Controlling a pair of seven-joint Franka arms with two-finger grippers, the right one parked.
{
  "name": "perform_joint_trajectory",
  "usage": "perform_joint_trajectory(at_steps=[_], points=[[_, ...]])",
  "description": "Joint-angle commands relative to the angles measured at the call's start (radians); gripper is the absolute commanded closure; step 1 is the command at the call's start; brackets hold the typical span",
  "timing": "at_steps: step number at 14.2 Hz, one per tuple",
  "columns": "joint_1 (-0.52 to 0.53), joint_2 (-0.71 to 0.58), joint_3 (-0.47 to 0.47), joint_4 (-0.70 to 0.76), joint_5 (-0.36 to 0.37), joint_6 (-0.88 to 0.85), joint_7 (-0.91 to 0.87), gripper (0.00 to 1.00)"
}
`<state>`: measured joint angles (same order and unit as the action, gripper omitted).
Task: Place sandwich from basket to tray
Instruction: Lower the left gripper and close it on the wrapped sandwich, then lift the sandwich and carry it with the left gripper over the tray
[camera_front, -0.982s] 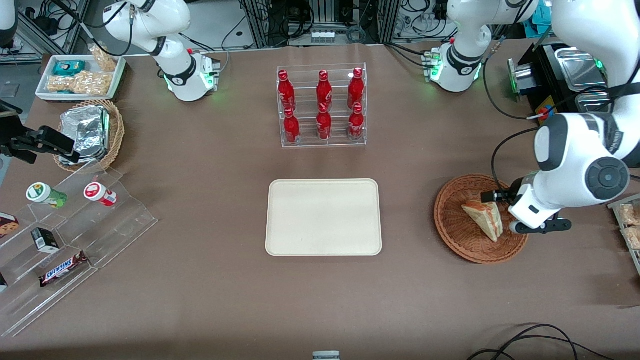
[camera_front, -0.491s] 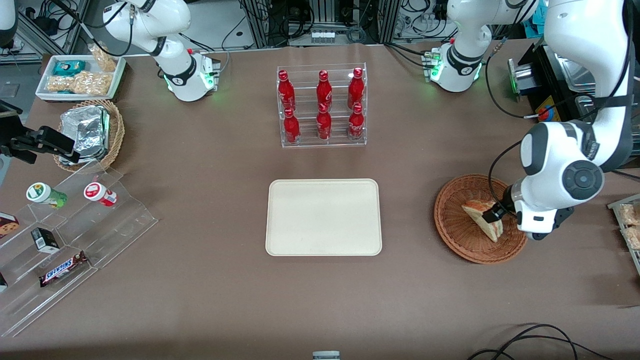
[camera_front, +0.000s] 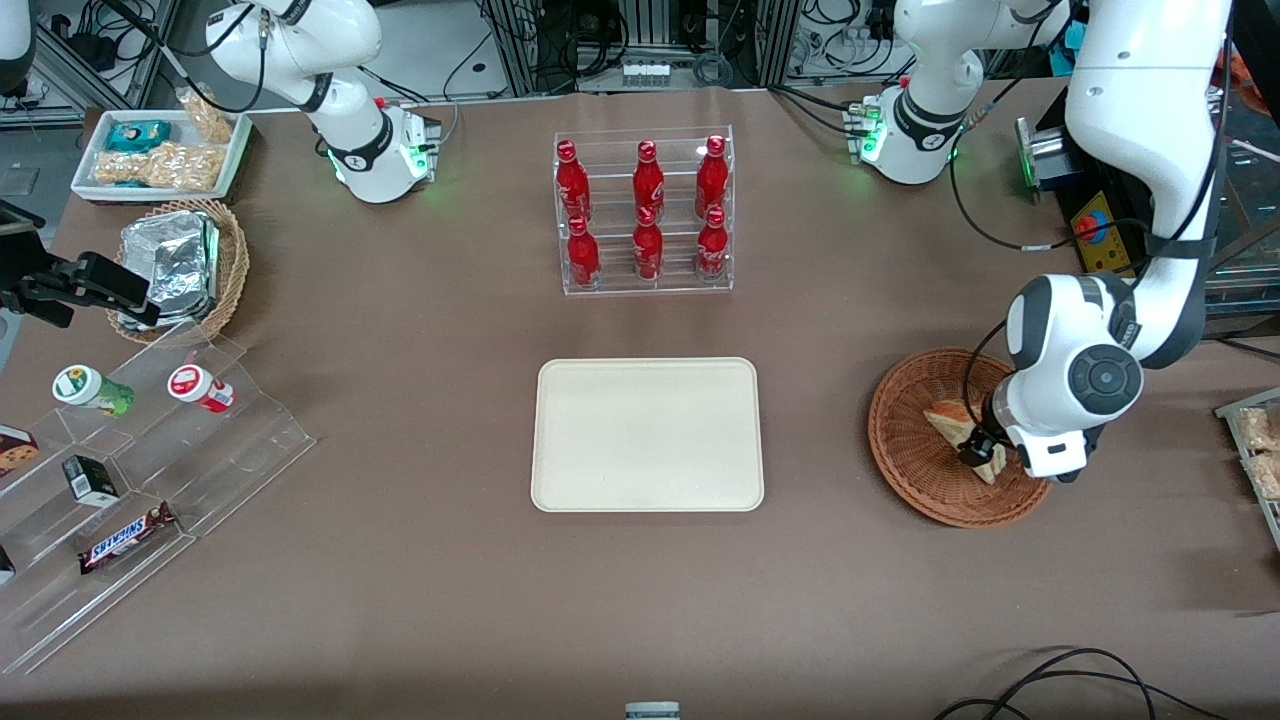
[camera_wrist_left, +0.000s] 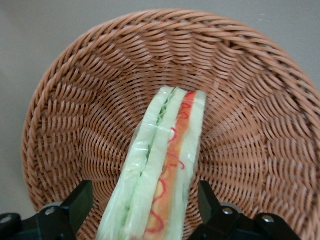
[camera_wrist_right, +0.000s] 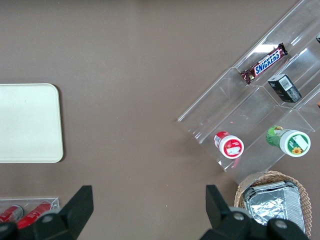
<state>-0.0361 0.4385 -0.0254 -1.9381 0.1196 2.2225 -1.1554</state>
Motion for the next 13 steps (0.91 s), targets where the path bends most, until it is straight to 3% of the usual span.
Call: perform_joint_trajectory(at_steps=[1, 2, 6, 9, 13], points=[[-0.004, -0.010, -0.001, 0.004, 0.005, -0.001, -0.063, 0.89], [-0.002, -0.014, -0.001, 0.013, 0.003, -0.004, -0.066, 0.96], [-0.007, -0.035, -0.016, 0.121, -0.001, -0.189, -0.060, 0.98], [-0.007, -0.018, -0.109, 0.298, -0.011, -0.404, -0.058, 0.98], [-0.008, 0.034, -0.313, 0.327, -0.009, -0.368, -0.011, 0.95]])
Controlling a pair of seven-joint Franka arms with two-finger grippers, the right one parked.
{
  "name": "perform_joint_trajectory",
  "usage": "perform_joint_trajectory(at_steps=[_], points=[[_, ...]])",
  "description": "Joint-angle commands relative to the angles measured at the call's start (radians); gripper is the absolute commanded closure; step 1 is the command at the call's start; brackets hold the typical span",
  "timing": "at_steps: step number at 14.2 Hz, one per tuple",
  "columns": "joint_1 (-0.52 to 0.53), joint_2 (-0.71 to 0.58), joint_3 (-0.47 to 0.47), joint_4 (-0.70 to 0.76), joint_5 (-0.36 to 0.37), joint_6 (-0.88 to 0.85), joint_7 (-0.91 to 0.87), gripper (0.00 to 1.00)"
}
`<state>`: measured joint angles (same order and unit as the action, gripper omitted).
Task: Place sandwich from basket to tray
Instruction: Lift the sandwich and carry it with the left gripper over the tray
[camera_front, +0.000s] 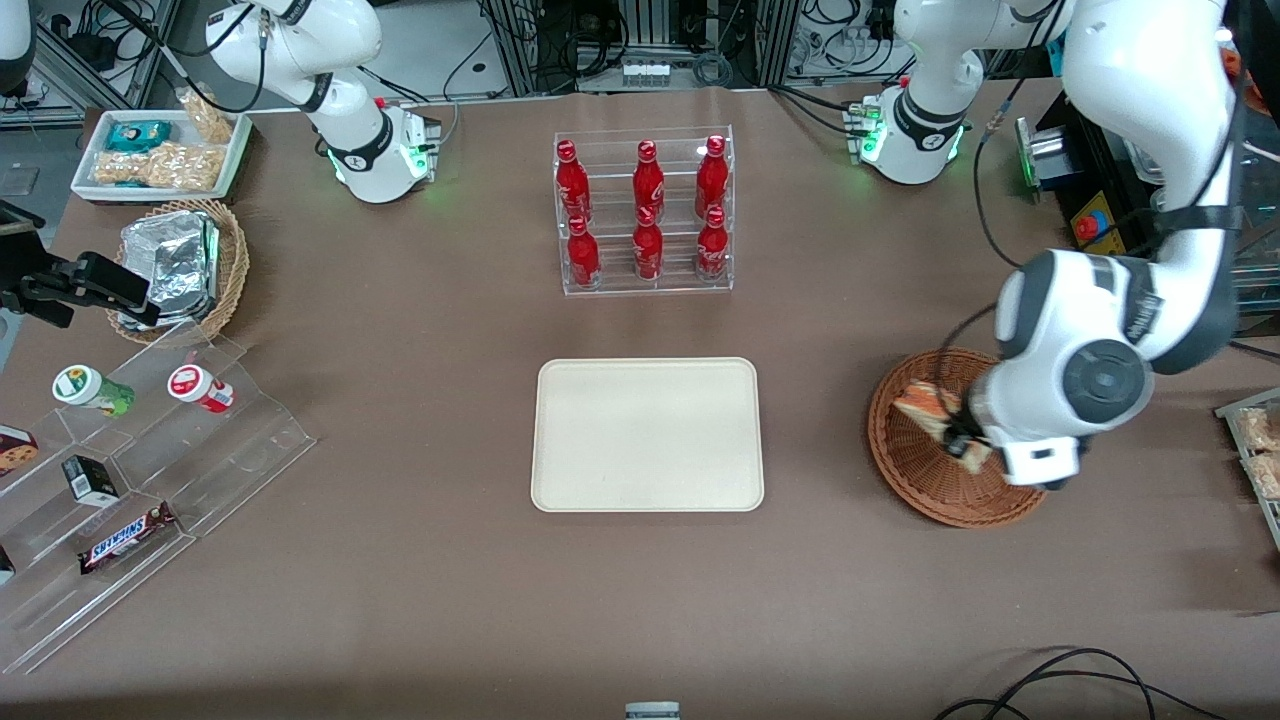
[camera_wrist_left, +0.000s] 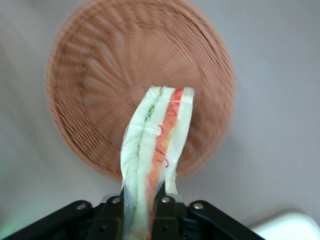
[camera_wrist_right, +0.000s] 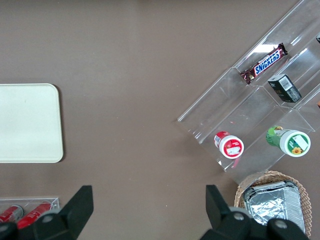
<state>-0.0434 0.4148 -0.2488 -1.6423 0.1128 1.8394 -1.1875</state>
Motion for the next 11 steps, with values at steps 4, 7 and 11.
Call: perform_joint_trajectory(at_steps=[4, 7, 11], points=[[-0.136, 0.209, -0.145, 0.162, 0.065, 0.181, 0.061, 0.92], [-0.228, 0.323, -0.147, 0.295, 0.154, 0.188, 0.182, 0.88], [-0.352, 0.429, -0.145, 0.401, 0.174, 0.231, 0.271, 0.90]])
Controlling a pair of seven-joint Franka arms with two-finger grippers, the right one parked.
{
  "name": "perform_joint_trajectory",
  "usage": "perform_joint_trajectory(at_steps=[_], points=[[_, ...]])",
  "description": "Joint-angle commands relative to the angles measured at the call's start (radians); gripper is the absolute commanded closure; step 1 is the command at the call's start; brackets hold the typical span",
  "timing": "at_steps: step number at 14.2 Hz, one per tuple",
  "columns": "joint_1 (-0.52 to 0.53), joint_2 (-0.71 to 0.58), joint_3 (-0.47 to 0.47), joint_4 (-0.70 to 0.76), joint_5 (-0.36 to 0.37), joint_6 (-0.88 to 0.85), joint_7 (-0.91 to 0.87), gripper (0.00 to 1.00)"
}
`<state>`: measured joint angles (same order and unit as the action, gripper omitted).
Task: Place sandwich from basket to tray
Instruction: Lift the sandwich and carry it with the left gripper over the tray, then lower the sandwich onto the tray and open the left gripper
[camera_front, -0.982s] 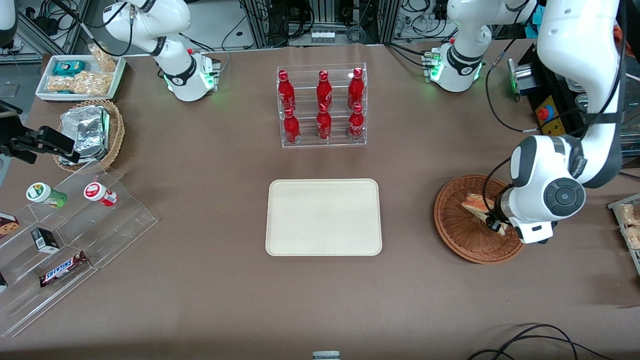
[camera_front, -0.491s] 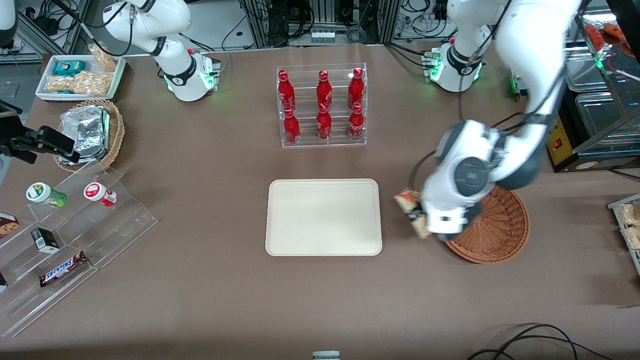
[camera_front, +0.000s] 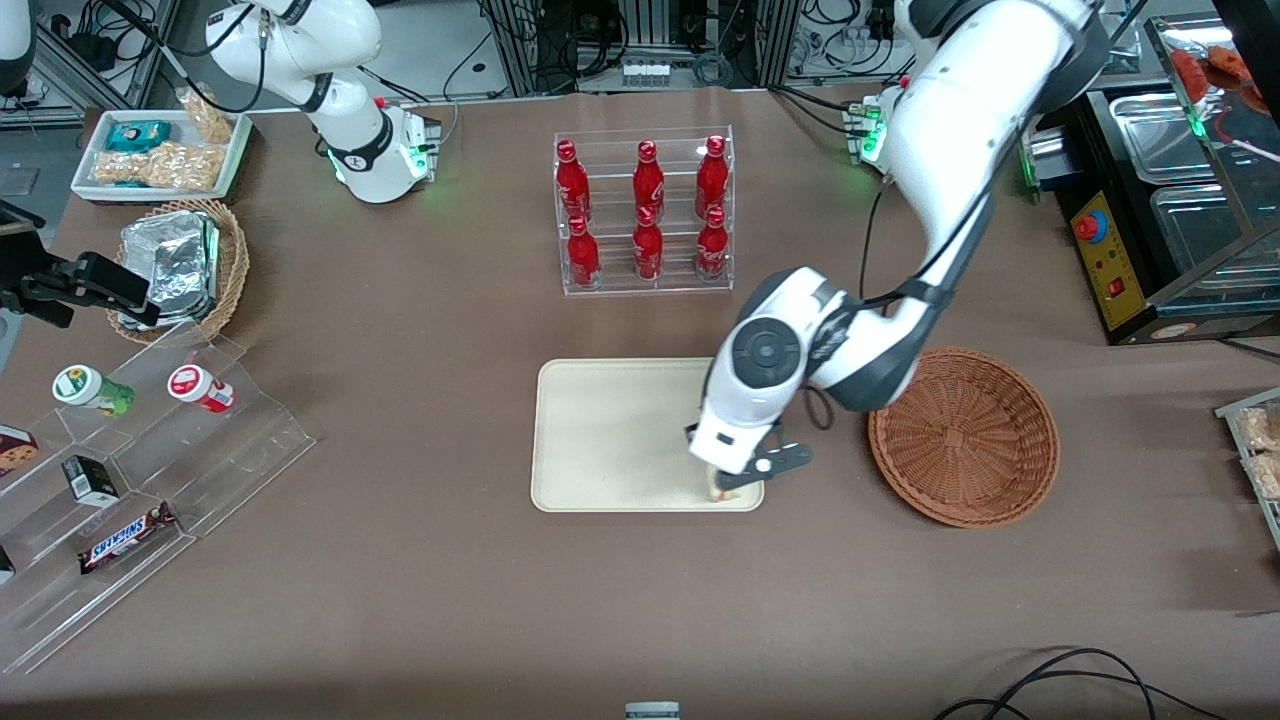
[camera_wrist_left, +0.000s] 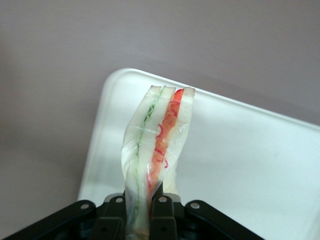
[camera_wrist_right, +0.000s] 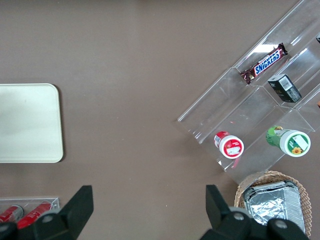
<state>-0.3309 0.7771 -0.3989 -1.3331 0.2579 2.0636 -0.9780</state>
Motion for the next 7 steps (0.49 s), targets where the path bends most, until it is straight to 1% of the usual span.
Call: perform_joint_trajectory(at_steps=[1, 5, 7], points=[[-0.088, 0.086, 0.006, 0.107, 0.029, 0.027, 0.074, 0.90], [-0.138, 0.113, 0.006, 0.123, 0.027, 0.030, 0.067, 0.89], [-0.152, 0.129, 0.011, 0.124, 0.030, 0.033, 0.013, 0.84]])
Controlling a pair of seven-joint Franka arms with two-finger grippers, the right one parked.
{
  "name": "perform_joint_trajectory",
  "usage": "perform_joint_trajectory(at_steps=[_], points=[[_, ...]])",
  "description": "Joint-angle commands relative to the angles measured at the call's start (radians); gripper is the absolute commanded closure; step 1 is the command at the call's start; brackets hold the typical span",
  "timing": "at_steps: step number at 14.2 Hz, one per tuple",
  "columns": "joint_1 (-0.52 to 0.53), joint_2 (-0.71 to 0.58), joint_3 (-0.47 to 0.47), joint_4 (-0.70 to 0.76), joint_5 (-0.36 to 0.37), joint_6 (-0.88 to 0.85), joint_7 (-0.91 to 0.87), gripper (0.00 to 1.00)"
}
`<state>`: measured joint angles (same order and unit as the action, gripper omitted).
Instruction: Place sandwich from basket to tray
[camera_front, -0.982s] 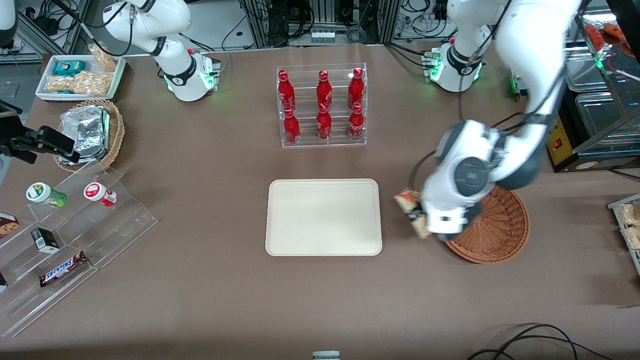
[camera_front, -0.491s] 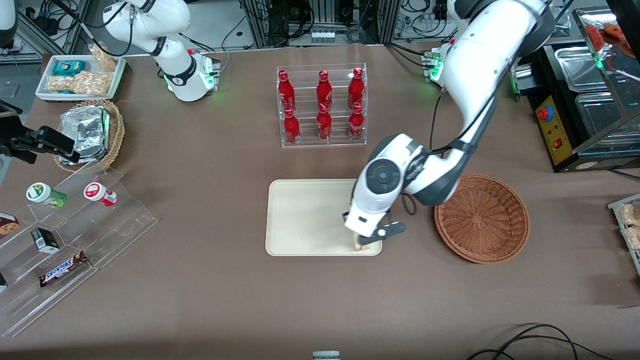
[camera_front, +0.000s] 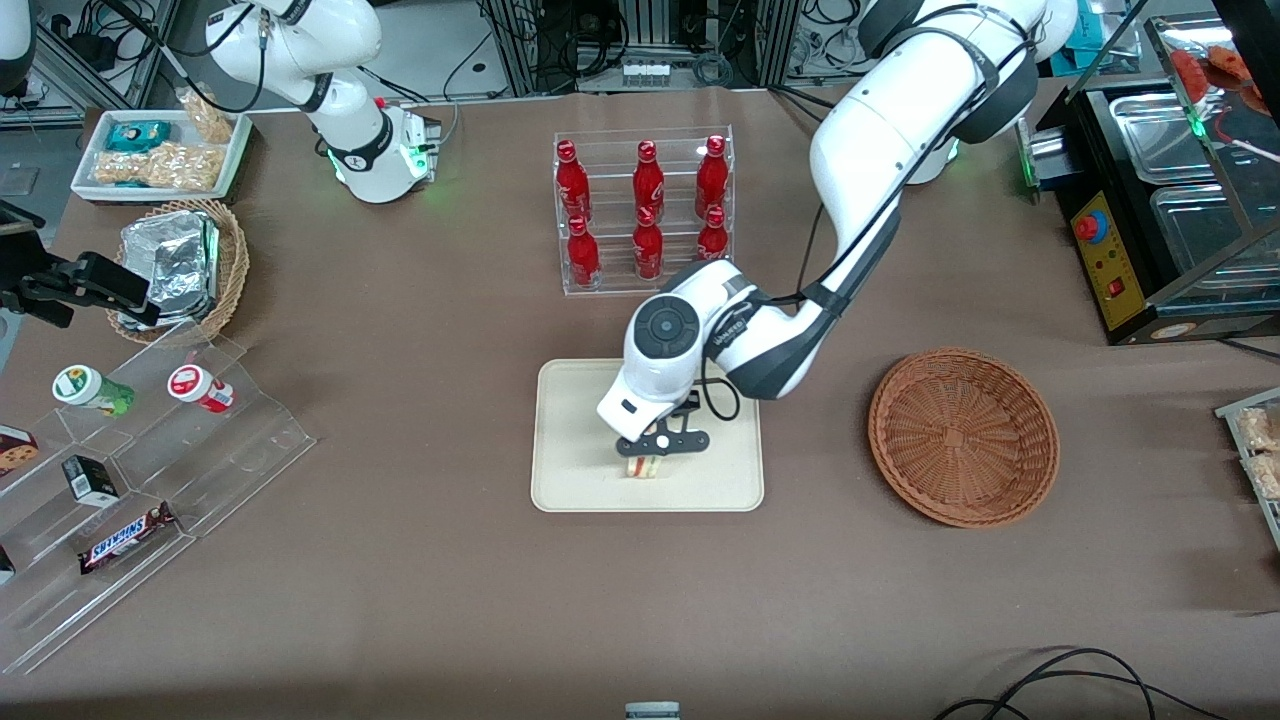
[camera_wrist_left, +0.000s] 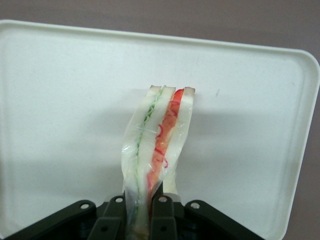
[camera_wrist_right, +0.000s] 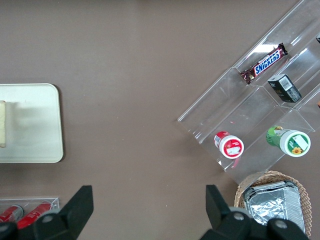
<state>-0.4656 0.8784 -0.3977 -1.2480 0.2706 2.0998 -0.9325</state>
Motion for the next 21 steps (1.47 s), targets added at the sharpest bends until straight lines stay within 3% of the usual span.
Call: perform_joint_trajectory(at_steps=[1, 4, 5, 6, 7, 10, 13, 16, 21], points=[[-0.024, 0.033, 0.013, 0.041, 0.018, 0.000, -0.048, 0.84], [-0.024, 0.034, 0.014, 0.041, 0.018, 0.012, -0.098, 0.80], [-0.024, 0.034, 0.014, 0.041, 0.019, 0.012, -0.101, 0.72], [-0.024, 0.033, 0.014, 0.041, 0.019, 0.012, -0.107, 0.31], [-0.022, 0.025, 0.014, 0.038, 0.018, 0.012, -0.132, 0.00], [-0.018, -0.045, 0.014, 0.021, 0.016, -0.006, -0.153, 0.00], [0.004, -0.227, 0.014, -0.050, 0.007, -0.125, -0.147, 0.00], [0.031, -0.332, 0.014, -0.057, 0.016, -0.282, -0.152, 0.00], [0.171, -0.435, 0.013, -0.086, 0.004, -0.513, -0.186, 0.00]])
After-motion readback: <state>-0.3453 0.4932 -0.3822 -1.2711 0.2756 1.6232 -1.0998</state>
